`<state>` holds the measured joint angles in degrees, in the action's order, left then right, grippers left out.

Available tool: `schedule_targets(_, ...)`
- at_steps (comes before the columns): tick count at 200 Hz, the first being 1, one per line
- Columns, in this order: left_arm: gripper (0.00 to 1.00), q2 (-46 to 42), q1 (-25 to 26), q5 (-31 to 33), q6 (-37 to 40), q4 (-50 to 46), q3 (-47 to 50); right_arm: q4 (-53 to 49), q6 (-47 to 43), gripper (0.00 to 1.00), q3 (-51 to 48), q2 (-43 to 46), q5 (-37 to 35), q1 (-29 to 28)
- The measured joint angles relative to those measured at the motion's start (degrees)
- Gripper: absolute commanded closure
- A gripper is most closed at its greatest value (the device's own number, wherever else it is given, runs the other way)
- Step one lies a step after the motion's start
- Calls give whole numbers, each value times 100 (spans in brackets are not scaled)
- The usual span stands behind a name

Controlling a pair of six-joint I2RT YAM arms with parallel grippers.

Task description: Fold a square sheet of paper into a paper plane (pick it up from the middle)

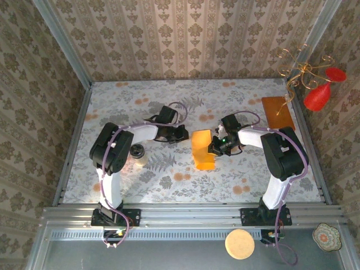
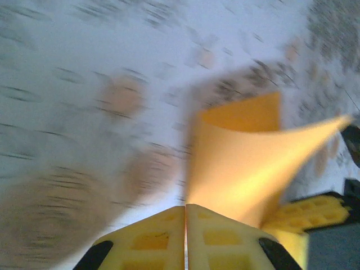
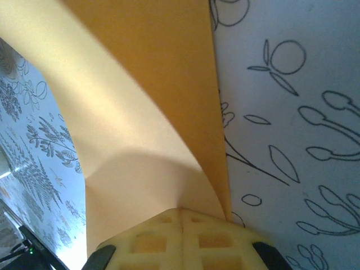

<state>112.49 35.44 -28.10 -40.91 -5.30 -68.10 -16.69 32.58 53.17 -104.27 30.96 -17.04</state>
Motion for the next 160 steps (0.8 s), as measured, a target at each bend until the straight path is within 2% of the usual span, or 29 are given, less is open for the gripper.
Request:
schedule_targets(27,89,76,479,-68,-48,105,-186,2,22,93,0,0,-4,-2)
schedule_targets(48,89,330,566,-105,-66,160,-444,2,24,93,0,0,-11,-7)
schedule_targets(88,89,848,350,-63,-63,59,-758,15,42,93,-9,0,-13,-7)
schedule_targets(160,89,1062,-223,-87,26,-479,-1237,55,63,93,-33,0,-15,-7)
